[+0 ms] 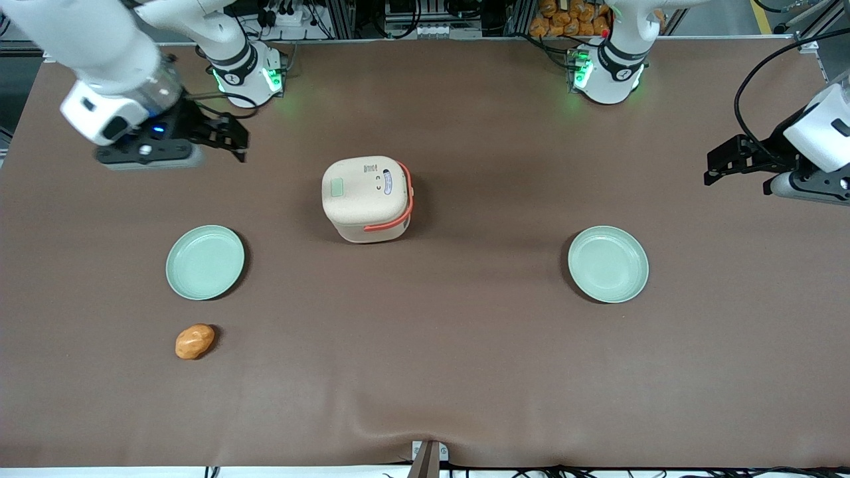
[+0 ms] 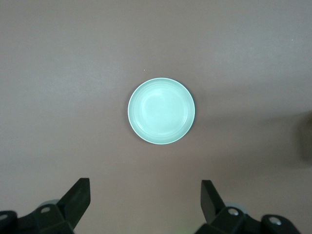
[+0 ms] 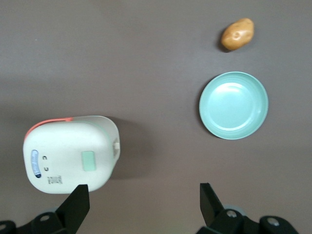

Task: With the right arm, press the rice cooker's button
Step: 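Move the right gripper, fingers closed, over the rice cooker lid, then lower the closed right gripper onto the pale green lid button and press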

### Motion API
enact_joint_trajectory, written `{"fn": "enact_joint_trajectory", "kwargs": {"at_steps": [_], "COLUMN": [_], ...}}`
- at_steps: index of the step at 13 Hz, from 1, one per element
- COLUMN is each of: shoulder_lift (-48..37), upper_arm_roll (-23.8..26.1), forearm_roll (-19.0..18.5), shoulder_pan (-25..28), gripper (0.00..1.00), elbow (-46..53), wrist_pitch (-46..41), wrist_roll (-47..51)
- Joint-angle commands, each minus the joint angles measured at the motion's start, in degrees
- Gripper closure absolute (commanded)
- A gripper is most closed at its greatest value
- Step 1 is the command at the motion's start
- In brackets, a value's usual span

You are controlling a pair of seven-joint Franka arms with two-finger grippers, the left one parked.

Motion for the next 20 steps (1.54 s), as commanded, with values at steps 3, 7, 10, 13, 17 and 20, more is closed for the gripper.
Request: {"fn": "enact_joint_trajectory", "kwargs": {"at_steps": [3,7,10,13,17,20], "shoulder_lift": [3.81,7.24,7.42,7.42,8.47,8.65], "upper_arm_roll": [-0.57,-0.57,-0.57,-0.57,-0.57,-0.57], "forearm_roll": [-0.39,-0.39,-0.3,-0.3,-0.21,-0.3], "shoulder_pan": [5.36,8.0,9.85,11.61,14.32,14.86], "gripper": [0.0,0.0,0.3,0.8,1.0,1.0], "elbow": [0.62,-0.86,-5.16,-9.21,-11.68,-14.83], "wrist_pitch": [1.88,2.94,6.27,9.52,12.6,16.55], "wrist_roll": [5.38,6.87,6.96,9.07,12.06,13.73]}}
